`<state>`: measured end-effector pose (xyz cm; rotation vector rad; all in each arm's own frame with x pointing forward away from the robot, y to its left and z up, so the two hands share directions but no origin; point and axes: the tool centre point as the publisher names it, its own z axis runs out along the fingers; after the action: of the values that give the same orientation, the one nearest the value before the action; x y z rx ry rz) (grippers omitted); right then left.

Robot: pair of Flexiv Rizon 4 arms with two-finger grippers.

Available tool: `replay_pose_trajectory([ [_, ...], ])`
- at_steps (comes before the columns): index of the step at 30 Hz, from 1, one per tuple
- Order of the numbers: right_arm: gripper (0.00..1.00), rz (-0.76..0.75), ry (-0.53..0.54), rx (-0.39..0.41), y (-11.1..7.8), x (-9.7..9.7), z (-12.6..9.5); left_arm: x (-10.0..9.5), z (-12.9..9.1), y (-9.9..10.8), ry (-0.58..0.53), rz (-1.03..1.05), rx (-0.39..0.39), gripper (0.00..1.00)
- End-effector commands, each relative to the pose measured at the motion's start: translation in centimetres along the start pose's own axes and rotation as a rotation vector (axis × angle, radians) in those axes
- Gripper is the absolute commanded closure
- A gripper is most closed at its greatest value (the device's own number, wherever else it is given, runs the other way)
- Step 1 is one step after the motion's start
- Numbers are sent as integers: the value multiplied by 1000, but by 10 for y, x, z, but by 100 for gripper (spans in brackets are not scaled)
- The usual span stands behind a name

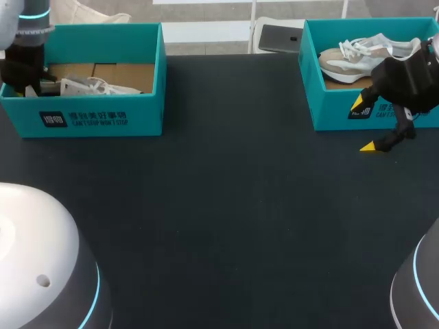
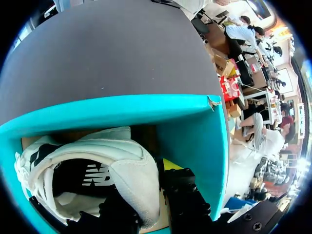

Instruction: Take the shoe out of the shoebox, open the shoe tongue, remove and reinsert the insole, then place the shoe into the shoebox

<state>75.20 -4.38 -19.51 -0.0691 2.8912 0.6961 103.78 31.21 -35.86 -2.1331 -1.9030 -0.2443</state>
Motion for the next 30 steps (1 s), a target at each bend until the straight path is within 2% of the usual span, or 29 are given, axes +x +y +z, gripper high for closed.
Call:
replay_pose_trajectory([
  [1, 0, 1, 1, 5, 1, -1, 1, -2, 9, 5, 13, 2, 23, 100],
  [5, 0, 1, 1, 5, 1, -1, 1, -1, 15, 5, 25, 12, 33, 100],
  [6, 0, 1, 1, 5, 1, -1, 1, 0, 15, 5, 27, 15, 34, 95],
  [7, 0, 1, 1, 5, 1, -1, 1, 0, 16, 4, 28, 17, 35, 73],
  [11, 0, 1, 1, 5, 1, -1, 1, 1, 17, 4, 29, 21, 39, 58],
  [14, 0, 1, 1, 5, 1, -1, 1, 1, 15, 2, 26, 22, 36, 55],
  [18, 0, 1, 1, 5, 1, -1, 1, 3, 2, 0, -6, 29, 17, 52],
  [30, 0, 1, 1, 5, 1, -1, 1, 9, -60, -5, -129, 42, -45, 49],
])
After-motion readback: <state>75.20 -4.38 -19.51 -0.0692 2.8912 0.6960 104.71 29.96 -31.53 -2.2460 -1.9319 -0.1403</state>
